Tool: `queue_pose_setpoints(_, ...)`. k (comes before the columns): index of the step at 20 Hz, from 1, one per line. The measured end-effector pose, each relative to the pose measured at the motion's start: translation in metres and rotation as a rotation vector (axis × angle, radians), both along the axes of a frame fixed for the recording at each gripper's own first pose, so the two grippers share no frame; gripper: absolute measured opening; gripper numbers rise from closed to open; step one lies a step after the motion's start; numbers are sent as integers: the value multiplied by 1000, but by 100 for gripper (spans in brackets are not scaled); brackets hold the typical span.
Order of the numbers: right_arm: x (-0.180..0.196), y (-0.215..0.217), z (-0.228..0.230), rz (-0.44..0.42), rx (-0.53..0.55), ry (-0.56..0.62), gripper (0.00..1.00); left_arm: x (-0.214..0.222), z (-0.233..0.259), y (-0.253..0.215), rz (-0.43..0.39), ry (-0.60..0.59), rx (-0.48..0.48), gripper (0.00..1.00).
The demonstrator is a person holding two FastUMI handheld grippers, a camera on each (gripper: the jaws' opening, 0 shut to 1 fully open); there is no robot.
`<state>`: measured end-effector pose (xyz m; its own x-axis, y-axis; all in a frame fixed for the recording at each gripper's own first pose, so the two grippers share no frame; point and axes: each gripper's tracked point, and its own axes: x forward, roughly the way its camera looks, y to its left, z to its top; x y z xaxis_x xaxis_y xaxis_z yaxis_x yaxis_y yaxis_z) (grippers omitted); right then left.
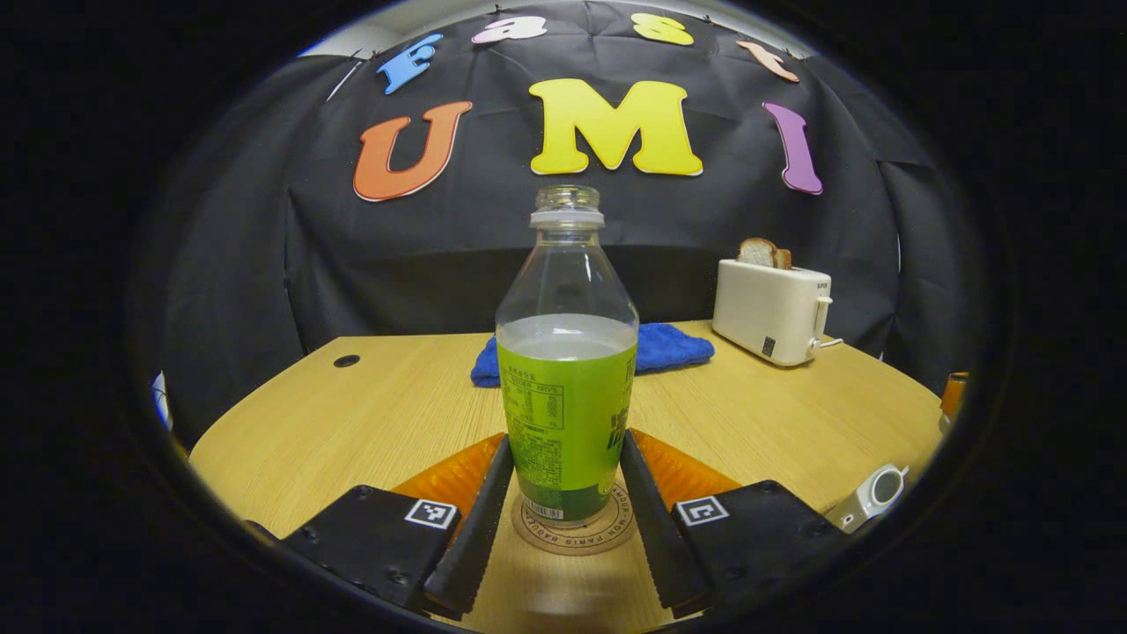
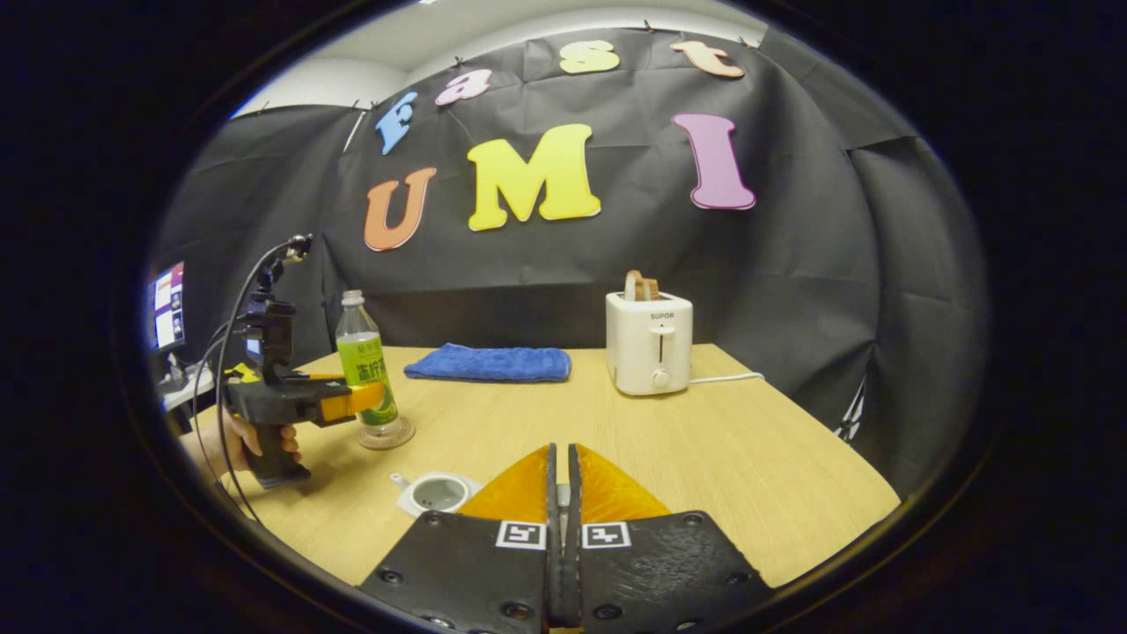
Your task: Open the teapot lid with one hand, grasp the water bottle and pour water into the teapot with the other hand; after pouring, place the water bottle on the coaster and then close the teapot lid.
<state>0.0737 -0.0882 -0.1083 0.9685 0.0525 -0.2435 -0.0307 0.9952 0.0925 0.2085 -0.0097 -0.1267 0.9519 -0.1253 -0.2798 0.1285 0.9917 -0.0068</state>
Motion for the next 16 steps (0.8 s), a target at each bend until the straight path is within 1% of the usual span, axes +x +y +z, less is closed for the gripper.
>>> queue_pose_setpoints(2, 1, 1, -2, 1, 3, 2, 0, 2, 2, -1, -3, -18, -17, 76)
queue_pose_setpoints(5, 0, 2, -2, 3, 3, 6, 0, -1, -3, -3, -7, 7, -28, 78)
queue_pose_setpoints(7, -1, 2, -1, 3, 3, 2, 0, -1, -3, -4, -5, 10, -34, 87)
queue_pose_setpoints(8, -2, 3, -1, 3, 1, 0, 0, -1, -8, -6, -12, 22, -36, 98)
queue_pose_setpoints(9, -3, 2, -1, 2, -1, 0, 0, -8, -6, -6, -11, 29, -39, 100)
queue_pose_setpoints(12, -6, 1, -1, -1, -4, 2, 0, -22, -6, 2, 6, 44, -43, 100)
queue_pose_setpoints(13, -8, 2, -1, -2, -10, 0, 0, -32, -7, 7, 17, 50, -41, 100)
queue_pose_setpoints(14, -9, 3, 0, 1, -16, -3, 0, -43, -8, 15, 46, 59, -31, 100)
queue_pose_setpoints(16, -11, 9, 0, 16, -23, -9, 0, -70, -1, 30, 78, 44, -23, 100)
